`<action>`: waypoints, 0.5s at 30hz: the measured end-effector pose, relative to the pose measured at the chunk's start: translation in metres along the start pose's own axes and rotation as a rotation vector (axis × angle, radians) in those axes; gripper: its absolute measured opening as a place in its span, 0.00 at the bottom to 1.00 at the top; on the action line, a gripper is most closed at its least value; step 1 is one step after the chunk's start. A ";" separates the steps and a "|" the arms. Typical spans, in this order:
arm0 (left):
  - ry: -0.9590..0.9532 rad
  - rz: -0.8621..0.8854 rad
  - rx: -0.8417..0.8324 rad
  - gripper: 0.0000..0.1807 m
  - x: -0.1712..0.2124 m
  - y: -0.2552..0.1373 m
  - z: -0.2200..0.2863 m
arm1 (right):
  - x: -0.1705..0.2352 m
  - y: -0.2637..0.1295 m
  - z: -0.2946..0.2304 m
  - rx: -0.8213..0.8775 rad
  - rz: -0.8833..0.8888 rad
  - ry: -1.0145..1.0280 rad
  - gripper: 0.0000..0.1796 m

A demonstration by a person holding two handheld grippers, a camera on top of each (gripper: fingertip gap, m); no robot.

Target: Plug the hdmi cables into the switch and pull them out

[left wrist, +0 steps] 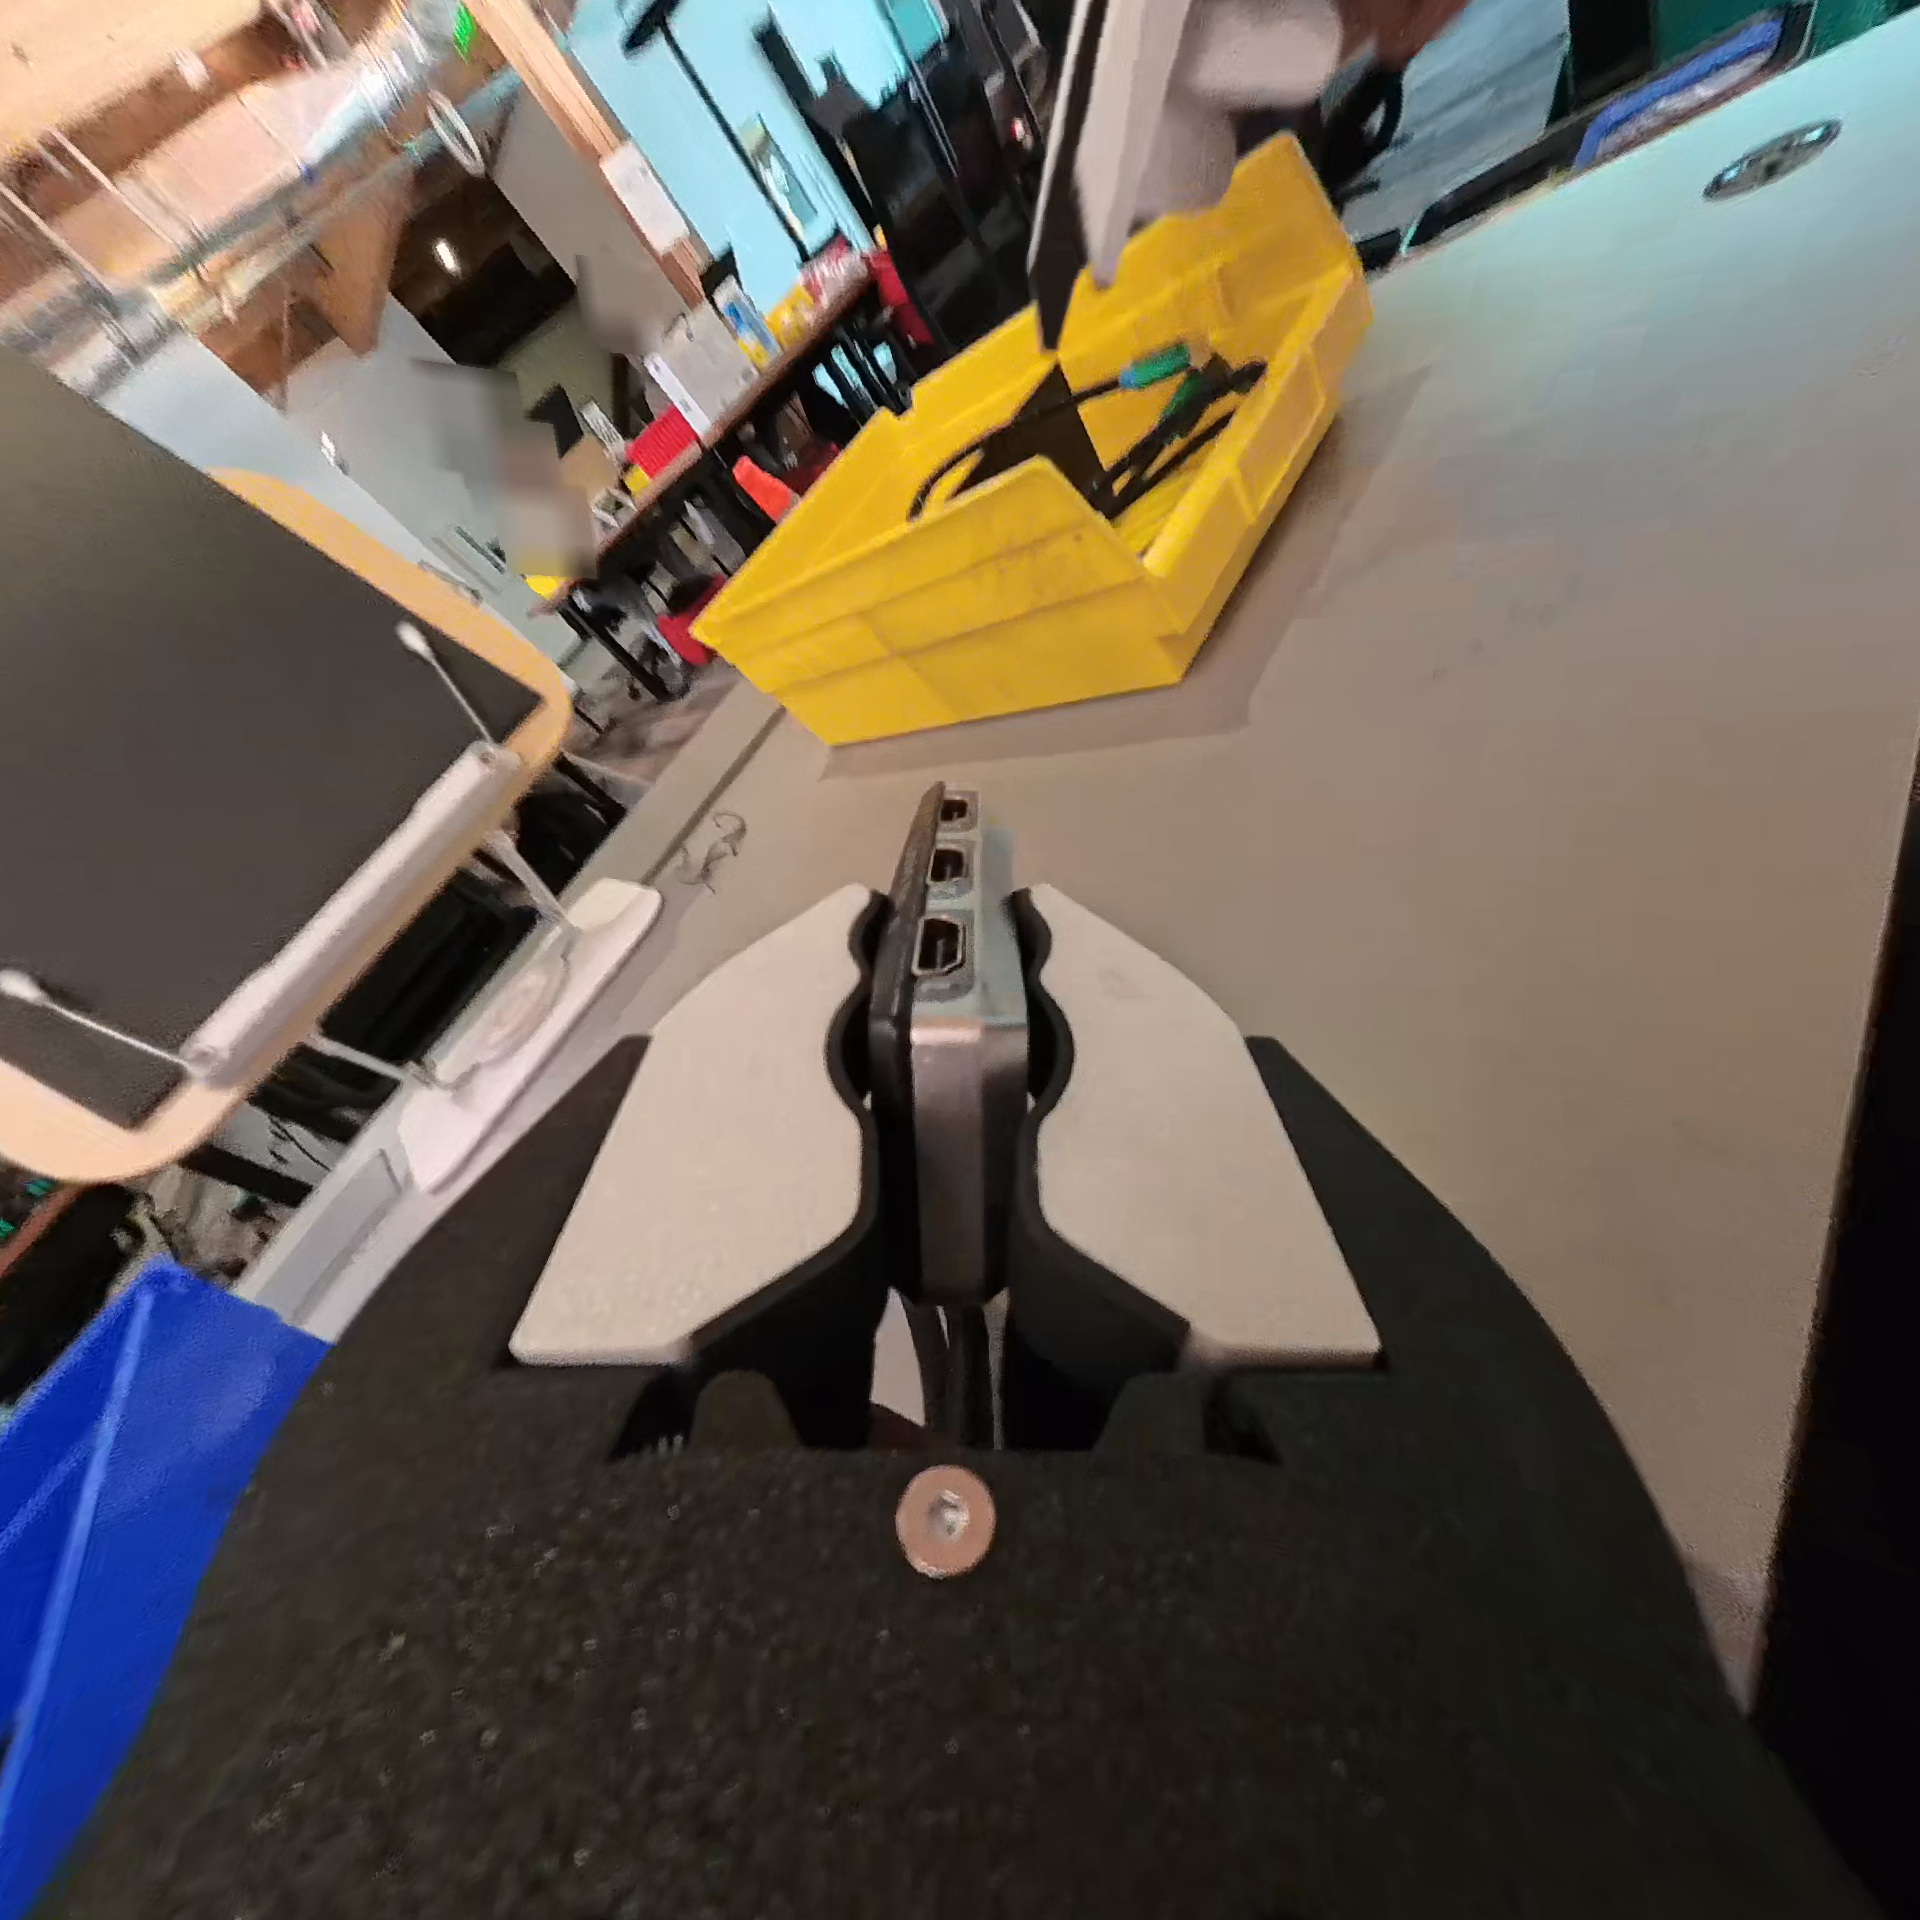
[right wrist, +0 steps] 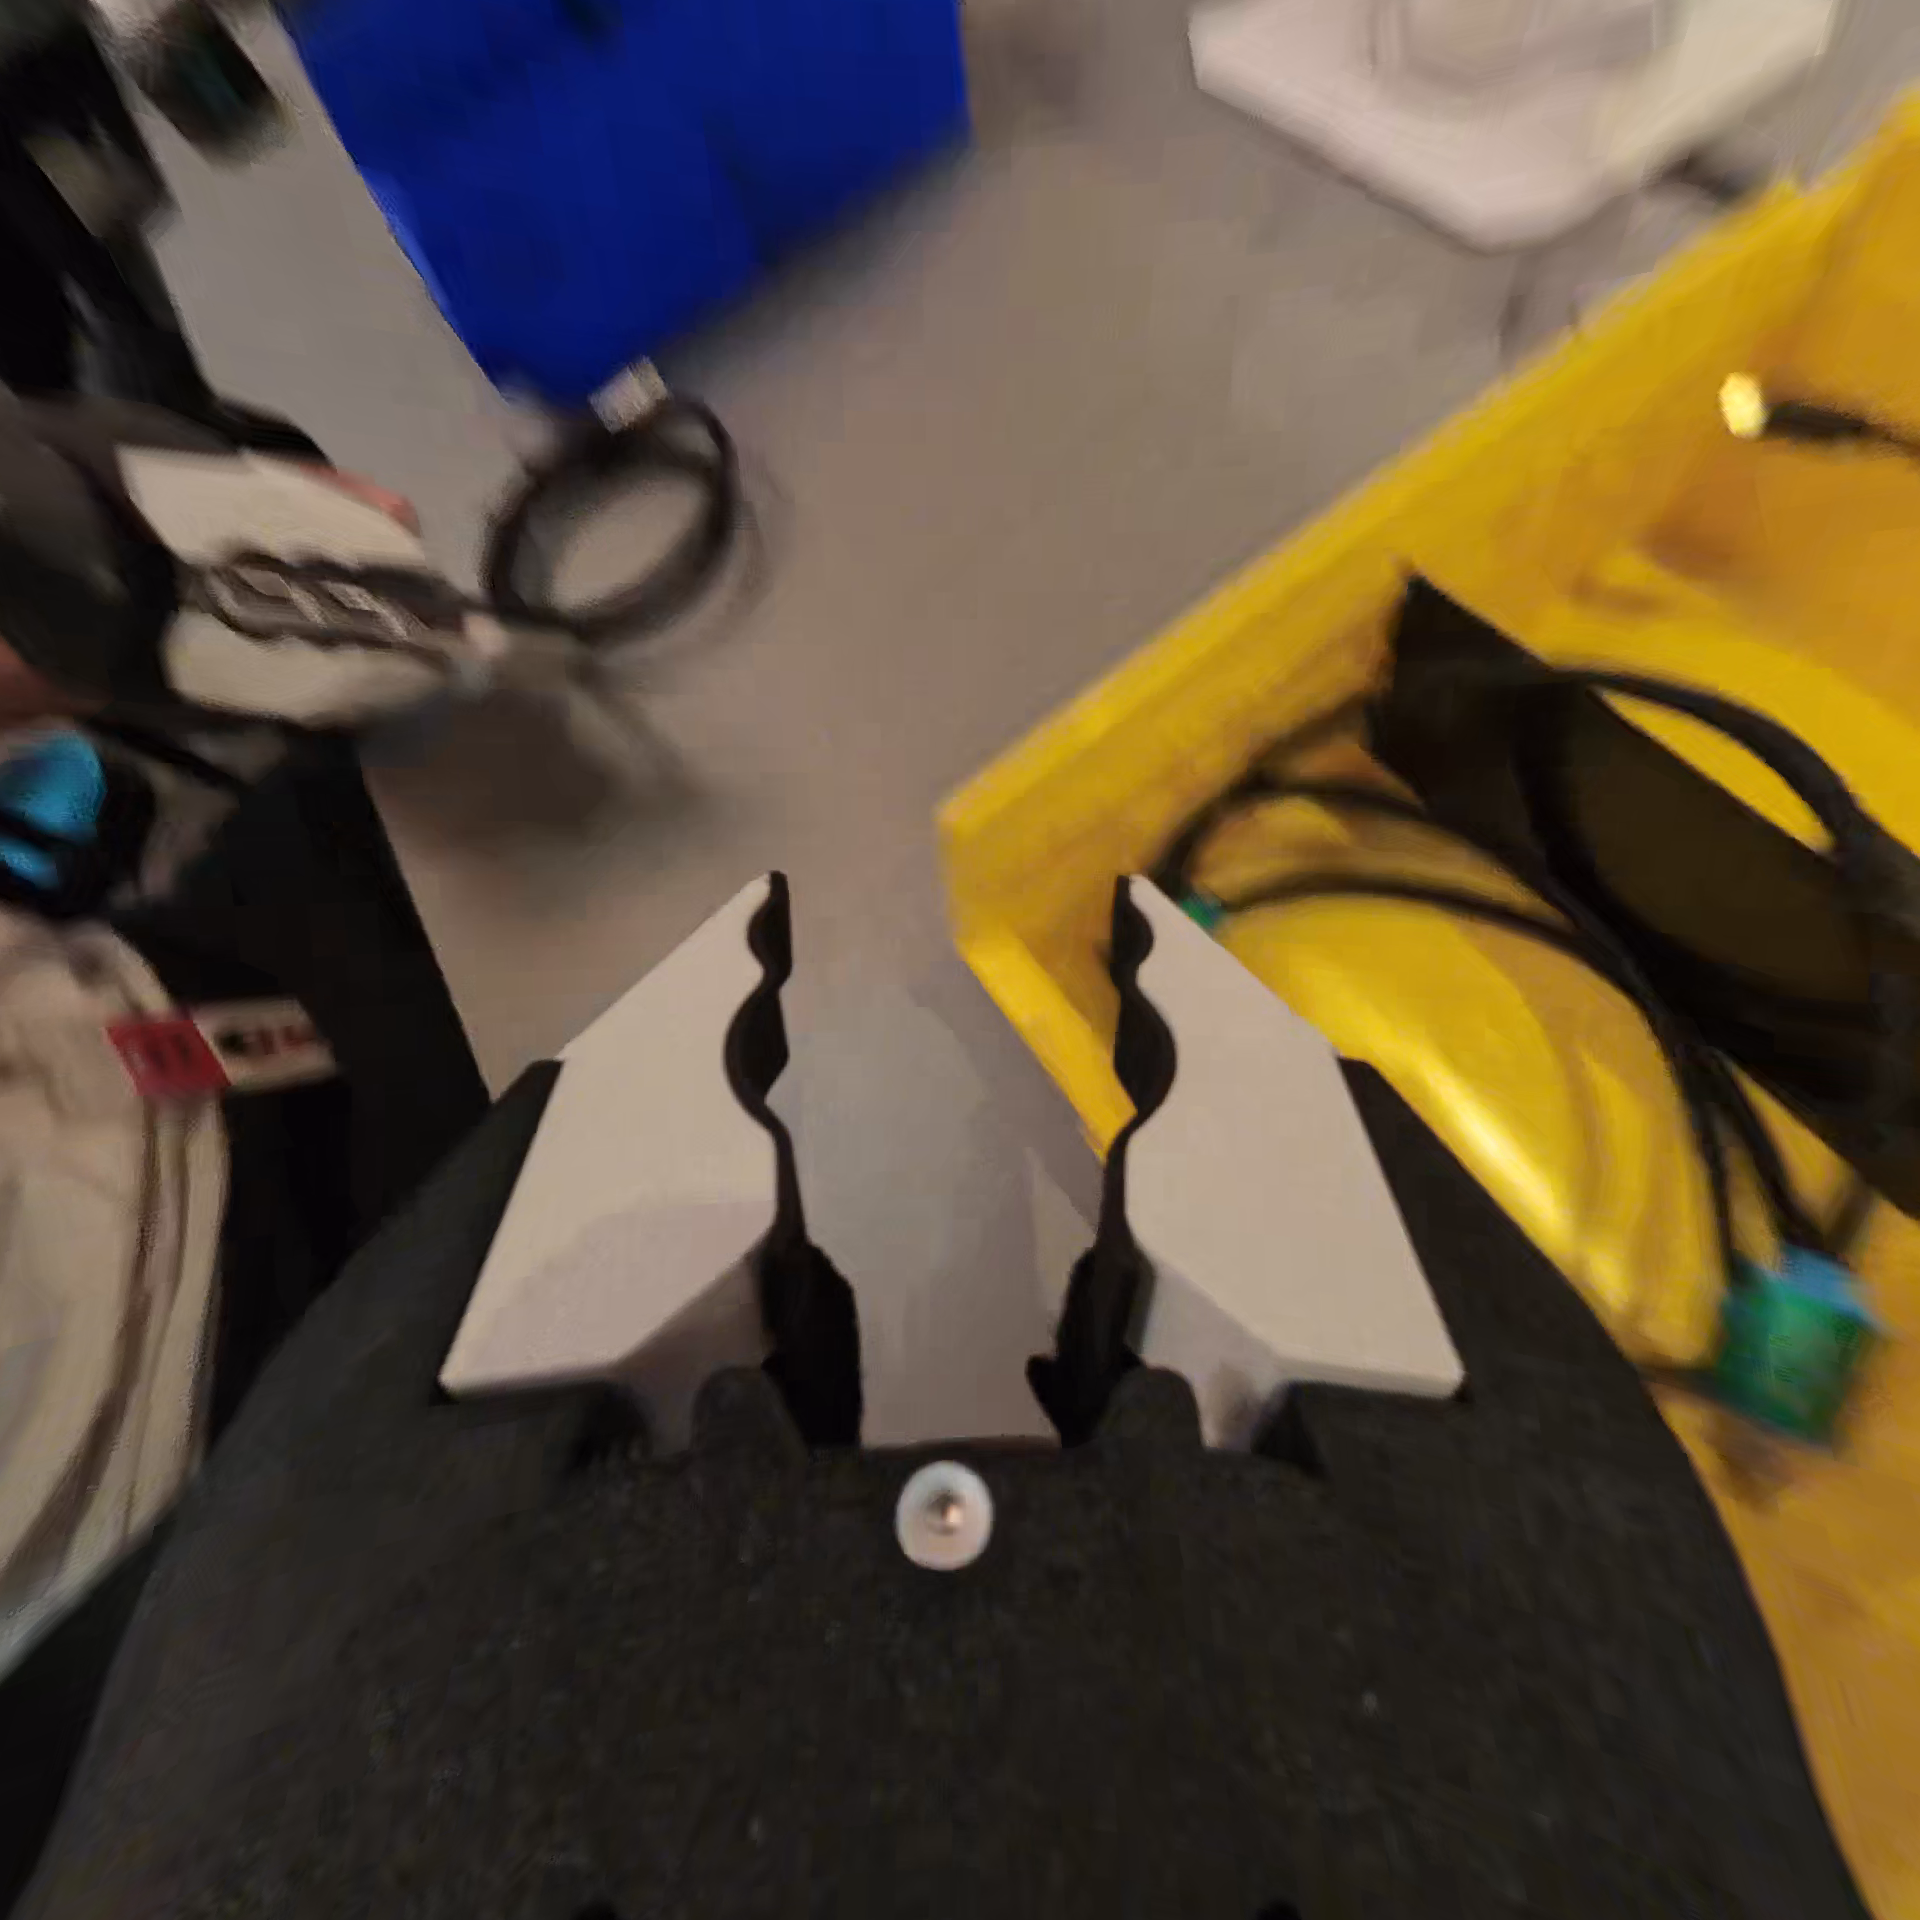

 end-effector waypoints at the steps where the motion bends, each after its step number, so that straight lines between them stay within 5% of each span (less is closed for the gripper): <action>1: 0.029 0.041 -0.017 0.12 -0.003 -0.004 -0.001 | -0.005 0.013 -0.025 -0.041 0.112 -0.002 0.36; 3: 0.071 0.128 -0.040 0.13 -0.010 -0.011 -0.002 | -0.008 0.050 -0.076 -0.228 0.268 0.058 0.54; 9: 0.162 0.284 -0.094 0.13 -0.030 -0.029 0.003 | -0.018 0.122 -0.142 -0.727 0.304 0.253 0.62; 11: 0.190 0.293 -0.087 0.13 -0.031 -0.030 0.007 | -0.018 0.130 -0.145 -0.759 0.276 0.223 0.56; 13: 0.187 0.273 -0.079 0.13 -0.029 -0.028 0.009 | -0.020 0.129 -0.150 -0.859 0.292 0.192 0.35; 15: 0.165 0.237 -0.069 0.13 -0.023 -0.024 0.009 | -0.018 0.131 -0.147 -0.814 0.289 0.200 0.32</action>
Point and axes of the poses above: each gripper's, where its closed fingertips meet, y out along the fingers, x out of its underside, z = x × y across the jaws, the point moved 8 cm from there along -y, back along the fingers, and after that the axes turned 7 degrees about -z, right-handed, at the moved point
